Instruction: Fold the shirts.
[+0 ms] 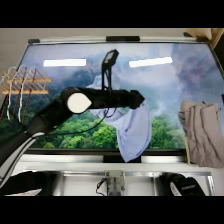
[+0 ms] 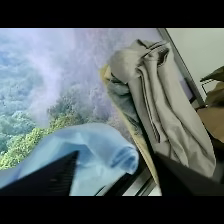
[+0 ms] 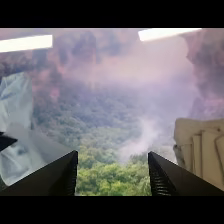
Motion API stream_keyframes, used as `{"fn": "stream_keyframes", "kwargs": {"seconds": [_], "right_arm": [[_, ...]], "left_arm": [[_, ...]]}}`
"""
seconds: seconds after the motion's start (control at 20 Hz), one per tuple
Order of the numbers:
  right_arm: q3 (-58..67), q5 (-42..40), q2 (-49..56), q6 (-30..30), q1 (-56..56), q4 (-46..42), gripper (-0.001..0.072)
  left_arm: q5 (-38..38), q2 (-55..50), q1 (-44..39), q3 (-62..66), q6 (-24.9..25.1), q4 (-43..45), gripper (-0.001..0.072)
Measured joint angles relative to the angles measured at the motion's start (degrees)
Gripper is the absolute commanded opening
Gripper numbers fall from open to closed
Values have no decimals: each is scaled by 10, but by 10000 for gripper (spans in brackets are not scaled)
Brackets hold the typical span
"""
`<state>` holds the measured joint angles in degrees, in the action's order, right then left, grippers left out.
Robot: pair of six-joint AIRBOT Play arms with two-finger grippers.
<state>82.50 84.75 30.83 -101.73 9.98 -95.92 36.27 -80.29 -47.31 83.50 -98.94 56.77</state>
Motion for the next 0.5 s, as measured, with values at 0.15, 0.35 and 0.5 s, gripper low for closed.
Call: {"fn": "stream_keyframes", "kwargs": {"seconds": [0.15,0.35,0.5], "right_arm": [[-3,38,39,-3,0,6,549],[-28,48,127,-4,0,22,549],[-68,18,205,3,0,59,549]], "left_arm": [[43,-14,69,19,15,-4,720],[174,-26,234,48,45,33,720],[252,-54,353,45,45,63,720]]}}
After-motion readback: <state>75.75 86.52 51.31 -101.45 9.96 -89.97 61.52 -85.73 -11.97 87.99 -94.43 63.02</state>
